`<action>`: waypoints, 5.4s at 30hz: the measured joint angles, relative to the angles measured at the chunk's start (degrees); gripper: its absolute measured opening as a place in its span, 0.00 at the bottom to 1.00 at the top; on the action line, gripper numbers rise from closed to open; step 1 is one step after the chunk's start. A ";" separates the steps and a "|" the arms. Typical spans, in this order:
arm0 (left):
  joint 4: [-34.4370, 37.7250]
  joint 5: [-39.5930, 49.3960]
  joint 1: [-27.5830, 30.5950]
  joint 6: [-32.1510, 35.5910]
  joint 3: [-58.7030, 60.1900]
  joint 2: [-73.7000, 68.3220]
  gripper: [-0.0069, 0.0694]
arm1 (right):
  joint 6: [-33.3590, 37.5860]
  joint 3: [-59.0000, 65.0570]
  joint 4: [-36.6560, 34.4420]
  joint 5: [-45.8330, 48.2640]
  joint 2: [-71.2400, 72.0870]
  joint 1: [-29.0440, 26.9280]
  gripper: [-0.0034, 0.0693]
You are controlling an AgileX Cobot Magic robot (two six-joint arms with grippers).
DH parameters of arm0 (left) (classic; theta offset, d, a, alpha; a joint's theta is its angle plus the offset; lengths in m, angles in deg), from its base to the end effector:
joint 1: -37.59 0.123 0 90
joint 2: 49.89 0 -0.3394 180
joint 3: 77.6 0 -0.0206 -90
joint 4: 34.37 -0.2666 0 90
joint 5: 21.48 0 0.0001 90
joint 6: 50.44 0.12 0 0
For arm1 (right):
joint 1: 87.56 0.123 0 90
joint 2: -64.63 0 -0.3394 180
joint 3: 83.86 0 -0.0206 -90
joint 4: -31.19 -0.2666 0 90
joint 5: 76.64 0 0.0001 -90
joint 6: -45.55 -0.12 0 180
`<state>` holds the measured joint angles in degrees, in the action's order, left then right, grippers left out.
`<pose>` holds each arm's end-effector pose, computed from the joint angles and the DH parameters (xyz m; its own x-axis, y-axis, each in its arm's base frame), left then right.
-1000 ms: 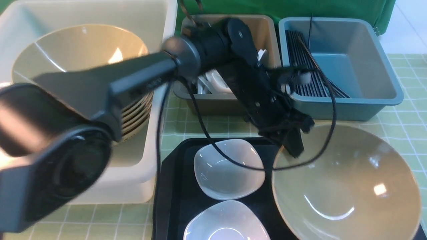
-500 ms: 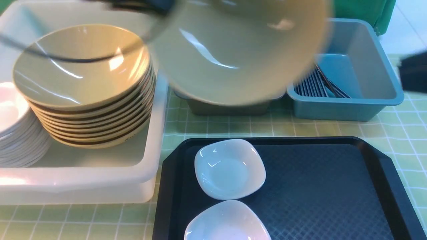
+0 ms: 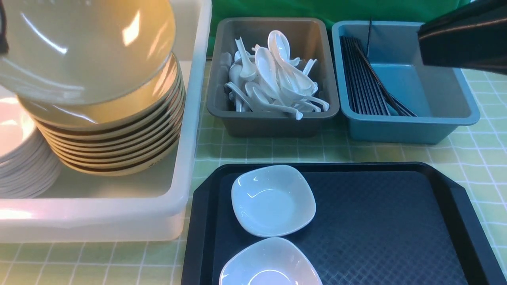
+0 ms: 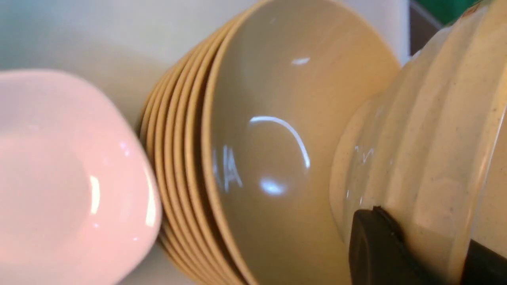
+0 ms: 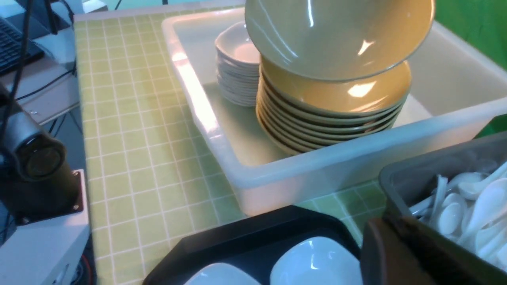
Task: On green table put chopsticks spoon bowls plates into blue grey white boxes.
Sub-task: 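Place the tan bowl onto the bowl stack in the left bin with the left gripper, then grasp the small white bowl on the black tray by its rim with the left gripper, then place the white bowl into the white bin with the other dishes with the left gripper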
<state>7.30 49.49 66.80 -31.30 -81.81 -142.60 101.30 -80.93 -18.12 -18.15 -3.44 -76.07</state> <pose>0.3190 0.0919 0.4059 -0.7886 -0.3949 -0.4713 -0.0961 0.8362 -0.5399 0.1801 0.1158 0.5014 -0.1205 -0.3468 -0.9302 -0.8376 0.5384 -0.0922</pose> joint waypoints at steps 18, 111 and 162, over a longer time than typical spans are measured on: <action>-4.17 -7.79 -3.40 -2.94 3.60 -4.91 0.41 | -3.11 0.00 1.16 -0.11 -3.19 0.00 0.08; -14.04 -1.33 -56.19 10.06 0.17 -7.05 0.11 | 3.73 9.98 -0.75 2.16 5.43 3.48 0.17; -10.38 -8.32 15.16 -7.97 8.46 -7.96 0.11 | -7.84 2.96 9.31 -18.14 -7.91 19.40 0.08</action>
<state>-3.07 41.17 81.96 -39.27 -73.35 -150.56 93.47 -77.97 -8.81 -36.29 -11.34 -56.68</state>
